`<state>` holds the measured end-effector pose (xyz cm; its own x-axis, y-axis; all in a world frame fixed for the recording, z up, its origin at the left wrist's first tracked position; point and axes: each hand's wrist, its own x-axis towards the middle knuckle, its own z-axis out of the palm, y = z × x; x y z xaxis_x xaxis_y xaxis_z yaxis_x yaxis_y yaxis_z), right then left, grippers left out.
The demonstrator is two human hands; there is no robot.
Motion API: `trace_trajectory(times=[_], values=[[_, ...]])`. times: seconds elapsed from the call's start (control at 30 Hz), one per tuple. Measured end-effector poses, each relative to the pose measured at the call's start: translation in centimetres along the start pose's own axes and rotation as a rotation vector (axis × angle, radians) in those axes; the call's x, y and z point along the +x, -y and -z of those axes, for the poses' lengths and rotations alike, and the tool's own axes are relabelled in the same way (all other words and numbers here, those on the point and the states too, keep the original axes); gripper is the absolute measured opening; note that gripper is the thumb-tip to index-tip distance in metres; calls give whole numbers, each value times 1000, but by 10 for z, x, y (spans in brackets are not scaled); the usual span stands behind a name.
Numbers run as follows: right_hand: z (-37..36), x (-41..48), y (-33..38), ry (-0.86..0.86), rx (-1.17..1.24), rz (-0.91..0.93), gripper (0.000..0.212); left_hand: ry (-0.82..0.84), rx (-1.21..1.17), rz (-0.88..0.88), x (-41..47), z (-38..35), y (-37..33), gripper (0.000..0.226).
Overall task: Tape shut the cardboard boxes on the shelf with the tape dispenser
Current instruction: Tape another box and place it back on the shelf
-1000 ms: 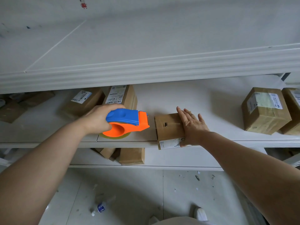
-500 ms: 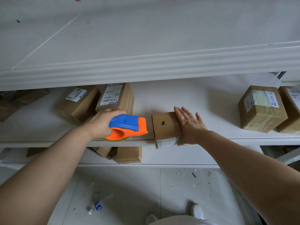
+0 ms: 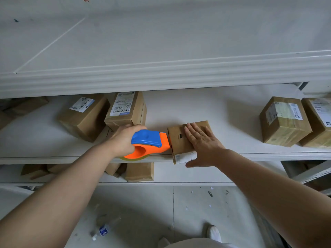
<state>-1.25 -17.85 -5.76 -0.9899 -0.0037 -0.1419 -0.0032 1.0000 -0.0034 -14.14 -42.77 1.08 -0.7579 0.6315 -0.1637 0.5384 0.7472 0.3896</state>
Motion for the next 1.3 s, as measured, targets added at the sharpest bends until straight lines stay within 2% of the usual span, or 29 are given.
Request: trace_trajectory(times=[0.13,0.33,0.4,0.47,0.53,0.63,0.7,0.8,0.93,1.0,1.03,1.13,1.2,1.3], values=[[-2,0,19,-2,-26,94,115,-3,8,-12,-3,3,-4,71],[0,0,29,19,-62,101,110,7,-24,3,-4,0,-1,75],[11,8,33,16,-43,67,114,3,-47,-3,-8,1,0,74],[24,23,36,24,-18,46,127,-6,-94,-17,-12,3,1,74],[30,37,37,117,15,58,138,-7,-122,-43,-16,8,-2,74],[29,44,36,146,86,80,142,-7,-68,-100,-22,18,-8,69],[35,40,28,50,201,73,143,-31,-10,-118,-26,29,-7,69],[49,30,8,-42,619,48,147,-90,28,-131,-27,49,-10,77],[50,11,-17,-22,901,-37,137,-96,47,-192,-12,56,-43,75],[56,4,-27,14,849,-61,129,-67,67,-200,-3,47,-57,76],[63,4,-30,28,749,-56,128,-63,68,-203,1,40,-60,78],[79,9,-32,28,505,-4,142,-45,66,-198,11,29,-69,84],[83,13,-30,62,485,29,150,-41,88,-207,16,27,-79,86],[79,10,-38,79,613,-6,153,-34,122,-212,23,29,-91,86]])
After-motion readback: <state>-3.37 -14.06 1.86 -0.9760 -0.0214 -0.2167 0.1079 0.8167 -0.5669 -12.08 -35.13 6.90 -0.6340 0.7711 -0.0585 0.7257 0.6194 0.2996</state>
